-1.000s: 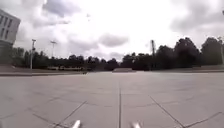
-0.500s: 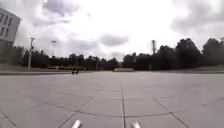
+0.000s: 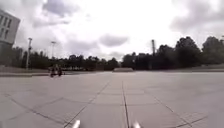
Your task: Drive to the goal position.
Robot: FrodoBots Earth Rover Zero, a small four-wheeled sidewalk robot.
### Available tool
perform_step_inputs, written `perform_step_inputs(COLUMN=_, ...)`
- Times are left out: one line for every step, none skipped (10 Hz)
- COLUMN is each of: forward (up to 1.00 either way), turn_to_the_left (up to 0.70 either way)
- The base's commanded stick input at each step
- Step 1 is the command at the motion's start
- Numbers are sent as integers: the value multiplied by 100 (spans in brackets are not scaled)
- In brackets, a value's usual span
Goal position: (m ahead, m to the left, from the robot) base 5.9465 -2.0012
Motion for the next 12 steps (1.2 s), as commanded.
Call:
perform_step_inputs(forward=70, turn_to_the_left=0)
perform_step_inputs(forward=70, turn_to_the_left=0)
perform_step_inputs(forward=70, turn_to_the_left=0)
perform_step_inputs(forward=70, turn_to_the_left=0)
perform_step_inputs(forward=70, turn_to_the_left=0)
perform_step_inputs(forward=70, turn_to_the_left=0)
perform_step_inputs(forward=70, turn_to_the_left=0)
perform_step_inputs(forward=70, turn_to_the_left=0)
perform_step_inputs(forward=70, turn_to_the_left=0)
perform_step_inputs(forward=70, turn_to_the_left=0)
perform_step_inputs(forward=70, turn_to_the_left=0)
perform_step_inputs(forward=70, turn_to_the_left=0)
